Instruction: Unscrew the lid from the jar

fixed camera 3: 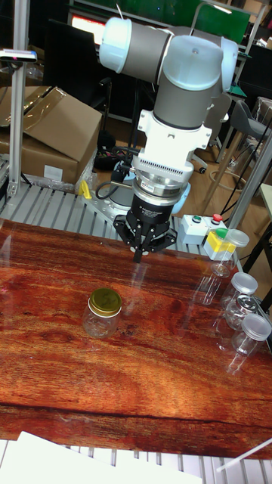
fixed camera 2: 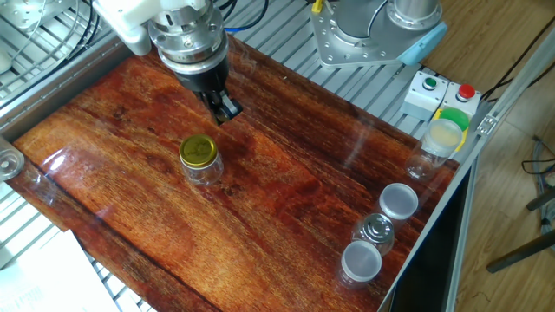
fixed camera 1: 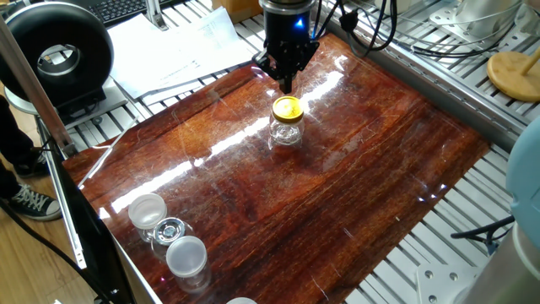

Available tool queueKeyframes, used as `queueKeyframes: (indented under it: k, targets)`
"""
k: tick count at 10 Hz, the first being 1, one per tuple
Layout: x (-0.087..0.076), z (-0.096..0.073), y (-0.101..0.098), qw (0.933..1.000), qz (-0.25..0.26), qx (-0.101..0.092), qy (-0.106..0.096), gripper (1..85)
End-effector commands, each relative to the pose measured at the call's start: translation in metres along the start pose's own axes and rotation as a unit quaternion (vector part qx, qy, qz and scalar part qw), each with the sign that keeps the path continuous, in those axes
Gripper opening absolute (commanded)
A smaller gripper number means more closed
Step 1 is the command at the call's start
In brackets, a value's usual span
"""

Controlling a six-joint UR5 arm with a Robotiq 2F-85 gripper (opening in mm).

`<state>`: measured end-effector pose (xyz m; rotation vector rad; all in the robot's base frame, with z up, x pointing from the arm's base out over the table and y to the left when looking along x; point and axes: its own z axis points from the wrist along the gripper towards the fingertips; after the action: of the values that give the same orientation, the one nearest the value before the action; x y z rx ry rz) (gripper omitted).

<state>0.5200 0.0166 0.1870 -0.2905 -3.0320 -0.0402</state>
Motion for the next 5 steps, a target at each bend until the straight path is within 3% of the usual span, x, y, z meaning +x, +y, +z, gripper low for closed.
queueKeyframes:
  k: [1,5]
  targets:
    - [-0.0019,-0.0007,0.0006,1.0000,0.002,-0.002,-0.004,1.0]
    - [-0.0005,-0.0001,0.0012,1.0000,0.006,-0.004,-0.001,1.0]
